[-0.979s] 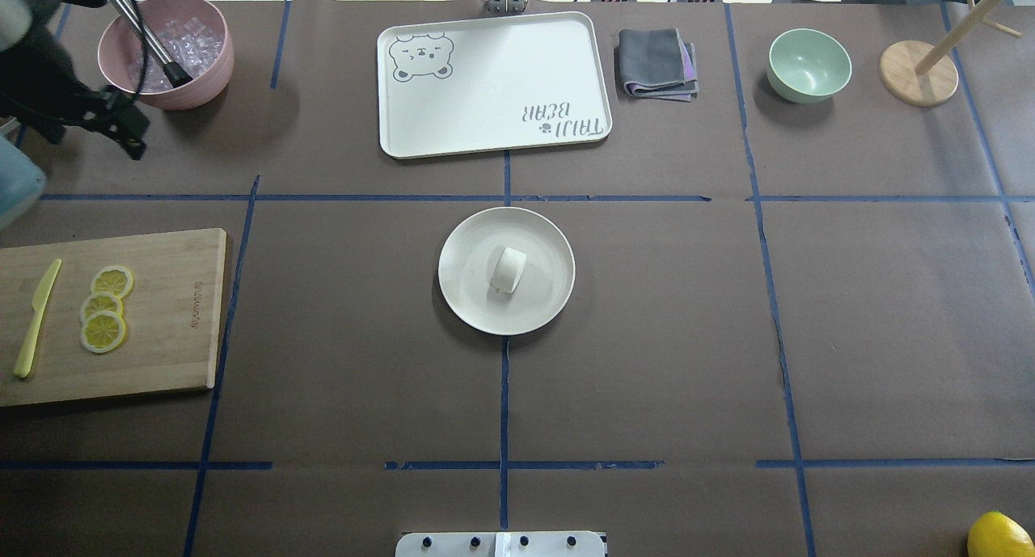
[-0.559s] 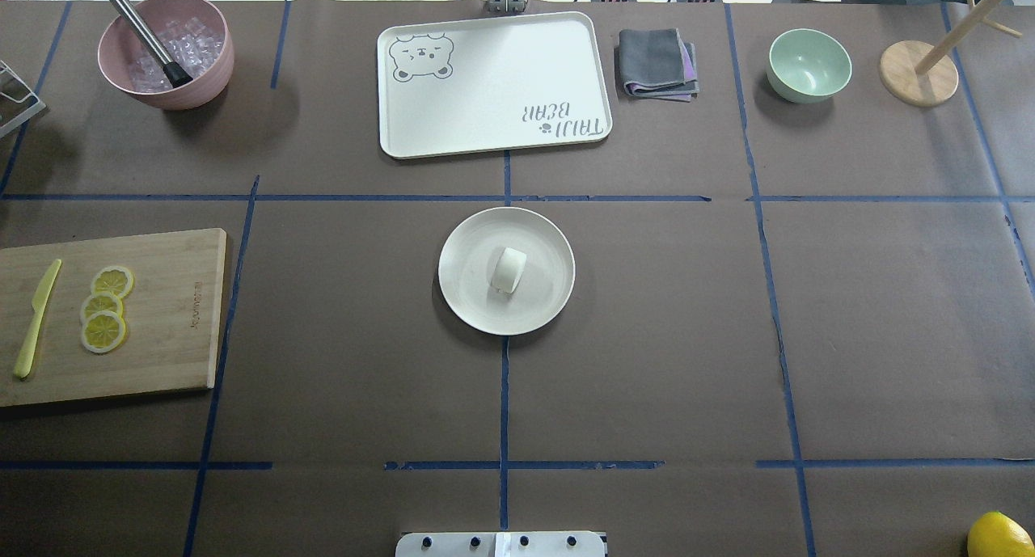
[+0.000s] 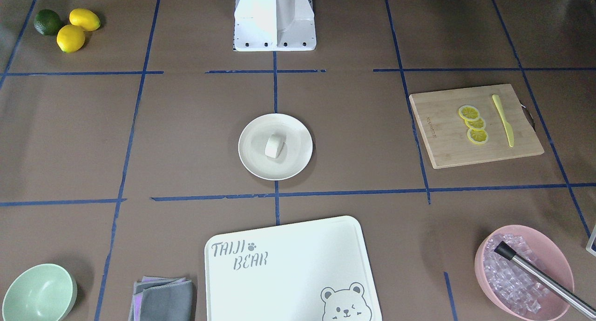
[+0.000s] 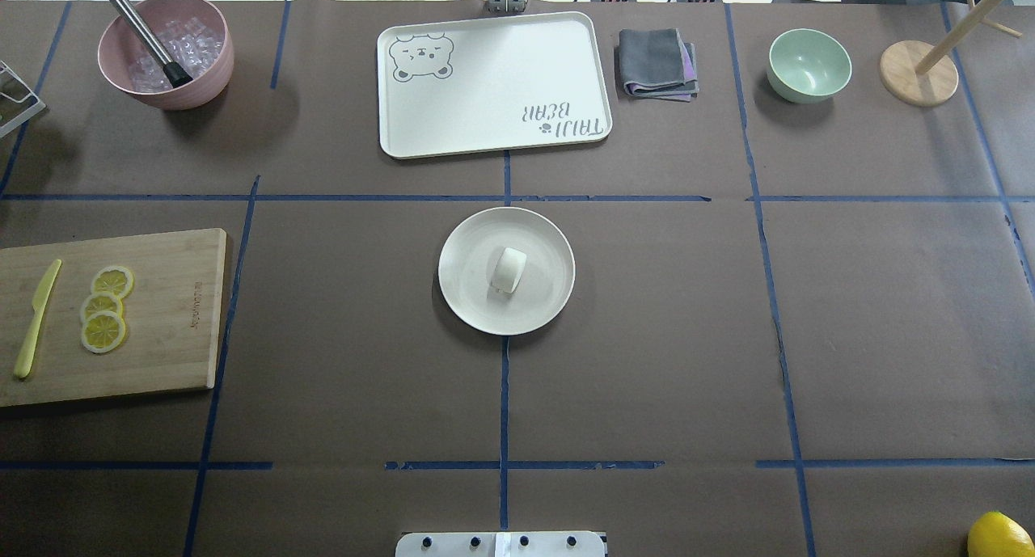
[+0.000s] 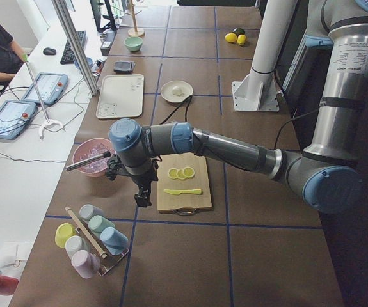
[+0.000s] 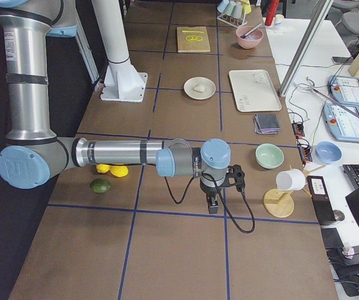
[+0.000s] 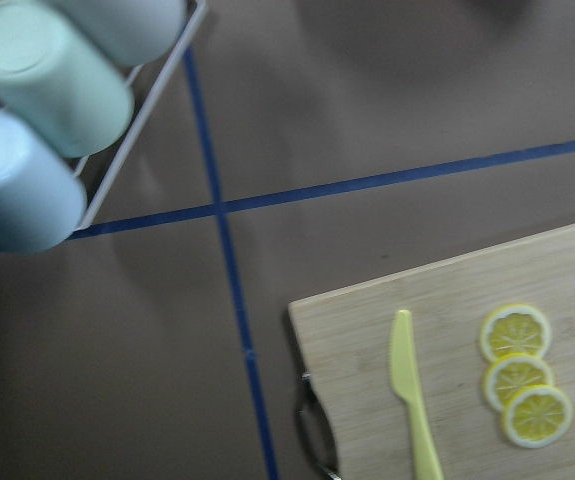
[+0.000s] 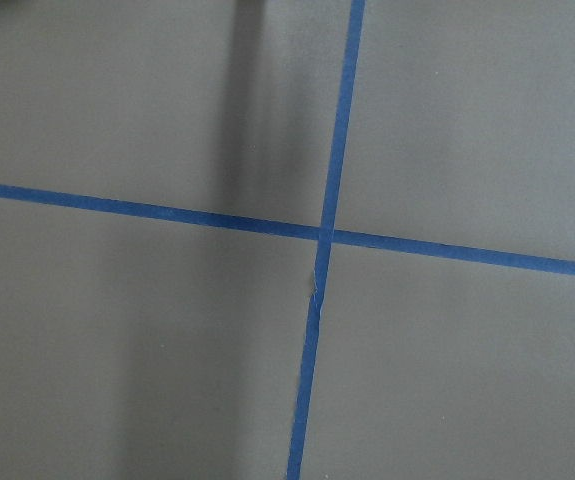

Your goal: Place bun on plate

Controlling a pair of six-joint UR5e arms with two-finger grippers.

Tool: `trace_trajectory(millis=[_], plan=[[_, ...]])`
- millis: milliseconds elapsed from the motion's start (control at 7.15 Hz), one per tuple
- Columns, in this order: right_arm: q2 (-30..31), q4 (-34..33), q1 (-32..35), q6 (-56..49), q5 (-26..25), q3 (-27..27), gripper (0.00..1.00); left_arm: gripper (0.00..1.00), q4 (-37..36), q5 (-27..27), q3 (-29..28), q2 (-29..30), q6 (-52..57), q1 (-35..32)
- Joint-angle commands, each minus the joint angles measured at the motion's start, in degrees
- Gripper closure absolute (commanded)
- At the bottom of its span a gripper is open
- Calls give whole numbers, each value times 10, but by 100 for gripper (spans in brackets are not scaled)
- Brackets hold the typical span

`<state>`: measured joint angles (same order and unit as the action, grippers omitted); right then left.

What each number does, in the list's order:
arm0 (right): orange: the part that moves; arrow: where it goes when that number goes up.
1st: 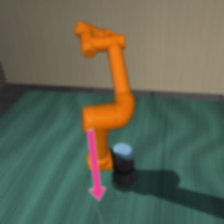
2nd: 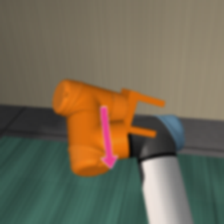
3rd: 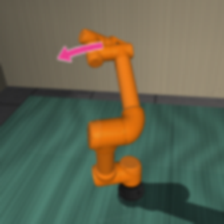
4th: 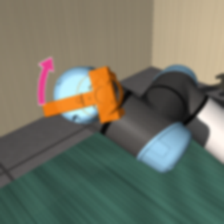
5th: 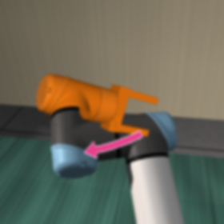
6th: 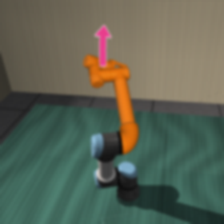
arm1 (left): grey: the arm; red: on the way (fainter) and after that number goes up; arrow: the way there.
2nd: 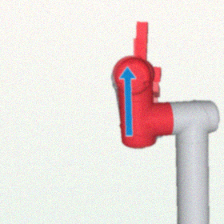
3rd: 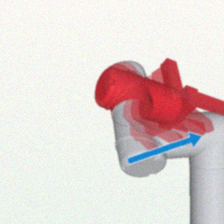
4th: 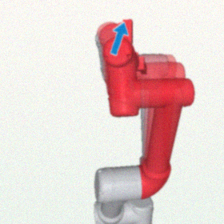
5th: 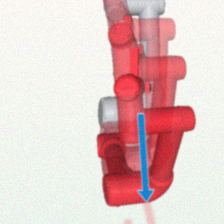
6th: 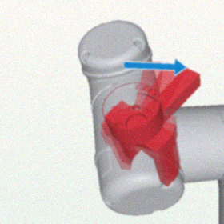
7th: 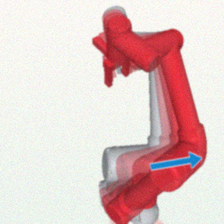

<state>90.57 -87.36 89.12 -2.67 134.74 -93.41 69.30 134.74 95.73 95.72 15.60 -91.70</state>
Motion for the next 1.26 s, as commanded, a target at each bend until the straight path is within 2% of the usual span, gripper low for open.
trace_trajectory(millis=[0, 420, 1119], plan=[[0, 0, 0, 0, 0, 1, 0, 0, 104, 3, -45, -44, -4, -6], [0, 0, 0, 0, -1, 2, 0, 0, 116, 3, -35, -50, -64, -5], [0, 0, 0, -1, 1, -1, 0, 0, 120, 3, -36, -49, -63, -5]])
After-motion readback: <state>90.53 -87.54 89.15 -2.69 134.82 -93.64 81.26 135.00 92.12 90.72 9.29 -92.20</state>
